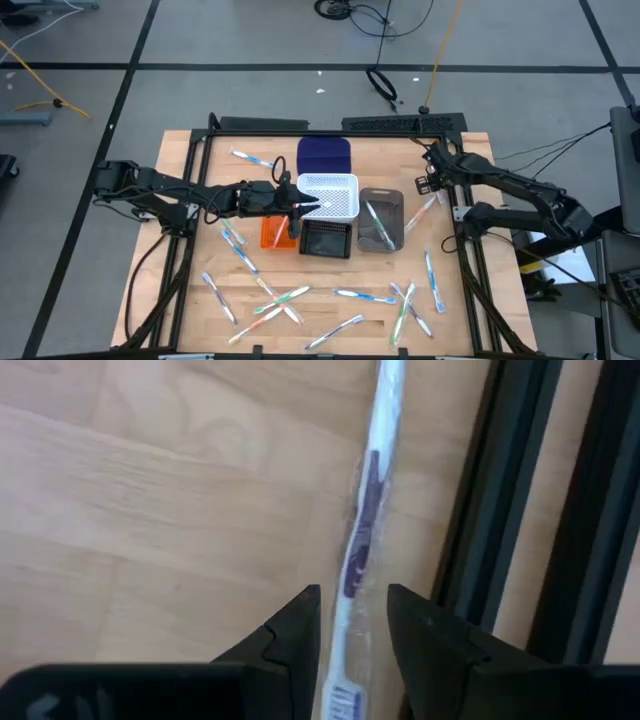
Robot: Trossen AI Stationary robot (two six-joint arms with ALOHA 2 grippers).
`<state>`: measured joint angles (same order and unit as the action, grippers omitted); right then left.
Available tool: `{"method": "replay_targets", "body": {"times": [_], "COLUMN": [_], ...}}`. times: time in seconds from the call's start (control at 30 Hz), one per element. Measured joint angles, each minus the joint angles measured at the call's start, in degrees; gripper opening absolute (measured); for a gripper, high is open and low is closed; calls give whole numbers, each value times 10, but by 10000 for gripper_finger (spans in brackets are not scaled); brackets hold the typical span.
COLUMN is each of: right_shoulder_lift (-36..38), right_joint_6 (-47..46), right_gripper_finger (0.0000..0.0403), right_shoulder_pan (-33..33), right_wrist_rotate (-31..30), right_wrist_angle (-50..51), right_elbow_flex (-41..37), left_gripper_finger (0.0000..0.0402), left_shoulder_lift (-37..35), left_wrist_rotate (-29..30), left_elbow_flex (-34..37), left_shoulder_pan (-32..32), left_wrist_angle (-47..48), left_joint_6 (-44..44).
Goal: Pick & Place Toothbrushes
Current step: Put the purple toothbrush into the white basket
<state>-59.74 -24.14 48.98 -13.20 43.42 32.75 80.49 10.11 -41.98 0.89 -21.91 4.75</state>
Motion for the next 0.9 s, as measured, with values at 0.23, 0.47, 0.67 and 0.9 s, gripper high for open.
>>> {"method": "replay_targets", "body": {"times": [0.23, 0.47, 0.67, 0.9], "right_shoulder_lift": [-31, -64, -67, -68], "right_joint_6": [9, 23, 26, 24], "right_gripper_finger": [110, 110, 110, 70], "right_shoulder_pan": [8, 24, 28, 28], "right_wrist_rotate": [0, 13, 13, 15], "right_wrist_angle": [-24, -69, -84, -73], "right_elbow_flex": [-7, -32, -39, -39], "left_gripper_finger": [88, 88, 88, 88], "left_shoulder_lift": [0, 0, 0, 0], "left_wrist_rotate": [0, 0, 0, 0], "left_elbow_flex": [0, 0, 0, 0], "left_shoulder_pan": [0, 0, 0, 0], "left_wrist_angle": [0, 0, 0, -1], "left_joint_6": [0, 0, 0, 0]}}
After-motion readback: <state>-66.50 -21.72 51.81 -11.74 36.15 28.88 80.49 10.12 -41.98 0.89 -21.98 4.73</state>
